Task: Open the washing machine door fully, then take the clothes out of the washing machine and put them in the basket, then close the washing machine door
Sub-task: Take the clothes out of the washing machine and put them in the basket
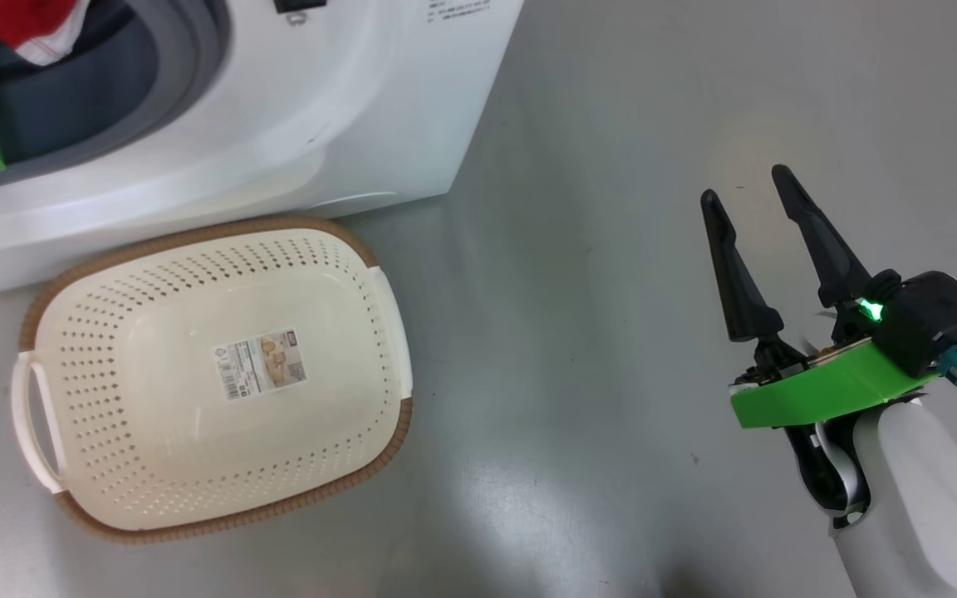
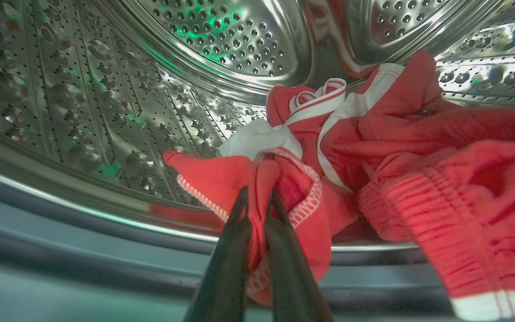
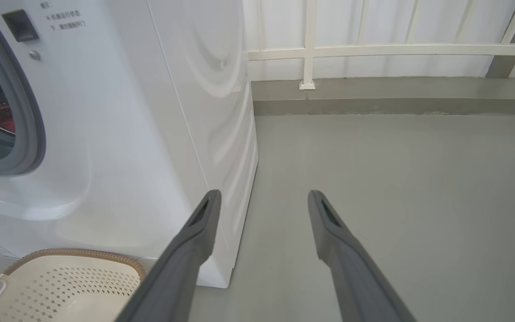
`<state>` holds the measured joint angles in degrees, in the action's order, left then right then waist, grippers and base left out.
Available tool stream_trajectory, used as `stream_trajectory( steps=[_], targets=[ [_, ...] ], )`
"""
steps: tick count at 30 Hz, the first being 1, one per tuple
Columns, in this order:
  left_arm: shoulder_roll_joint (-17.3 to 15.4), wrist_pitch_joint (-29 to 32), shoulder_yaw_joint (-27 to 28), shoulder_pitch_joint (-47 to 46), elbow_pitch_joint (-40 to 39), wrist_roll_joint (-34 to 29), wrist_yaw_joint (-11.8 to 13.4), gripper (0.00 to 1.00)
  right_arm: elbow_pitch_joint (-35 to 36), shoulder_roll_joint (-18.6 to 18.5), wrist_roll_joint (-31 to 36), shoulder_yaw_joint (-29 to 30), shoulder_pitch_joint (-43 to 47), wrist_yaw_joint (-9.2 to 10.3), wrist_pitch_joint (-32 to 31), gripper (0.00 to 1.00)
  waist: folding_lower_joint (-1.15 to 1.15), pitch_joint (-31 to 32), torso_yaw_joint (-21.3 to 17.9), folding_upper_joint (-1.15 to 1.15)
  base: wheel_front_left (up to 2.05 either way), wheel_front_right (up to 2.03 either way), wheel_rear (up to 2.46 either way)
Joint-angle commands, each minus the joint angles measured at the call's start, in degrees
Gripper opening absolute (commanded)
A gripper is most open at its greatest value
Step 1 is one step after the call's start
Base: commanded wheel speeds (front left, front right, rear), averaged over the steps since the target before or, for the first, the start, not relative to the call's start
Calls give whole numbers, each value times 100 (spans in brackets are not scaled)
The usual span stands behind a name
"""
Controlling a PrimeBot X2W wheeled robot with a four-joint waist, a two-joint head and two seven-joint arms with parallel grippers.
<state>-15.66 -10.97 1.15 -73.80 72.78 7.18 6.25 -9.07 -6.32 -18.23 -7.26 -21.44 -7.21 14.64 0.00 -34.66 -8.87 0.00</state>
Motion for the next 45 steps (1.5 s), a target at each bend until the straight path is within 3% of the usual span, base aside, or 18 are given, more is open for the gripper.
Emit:
stream_trajectory(
  steps=[1,8,13,23,45],
  targets=[
    [-315,-141,78,106,-179,36,-53,0,129,-26,-72,-71,72,-28,36,100,0,33,38,0,0,0,0],
    [-320,-389,182,462,-704,216,-219,0,134,-53,-75,7,128,-28,36,100,0,140,175,0,0,0,0],
    [-248,-400,289,981,-1584,307,-299,0,145,-72,-37,76,160,-28,36,100,0,269,289,0,0,0,0],
    [-14,-402,626,2204,-3230,435,-325,0,153,-69,29,140,314,-28,36,100,0,663,459,0,0,0,0],
    [572,-403,779,4341,-5599,334,-399,0,104,-75,64,287,957,-28,36,100,0,1887,752,0,0,0,0]
  ],
)
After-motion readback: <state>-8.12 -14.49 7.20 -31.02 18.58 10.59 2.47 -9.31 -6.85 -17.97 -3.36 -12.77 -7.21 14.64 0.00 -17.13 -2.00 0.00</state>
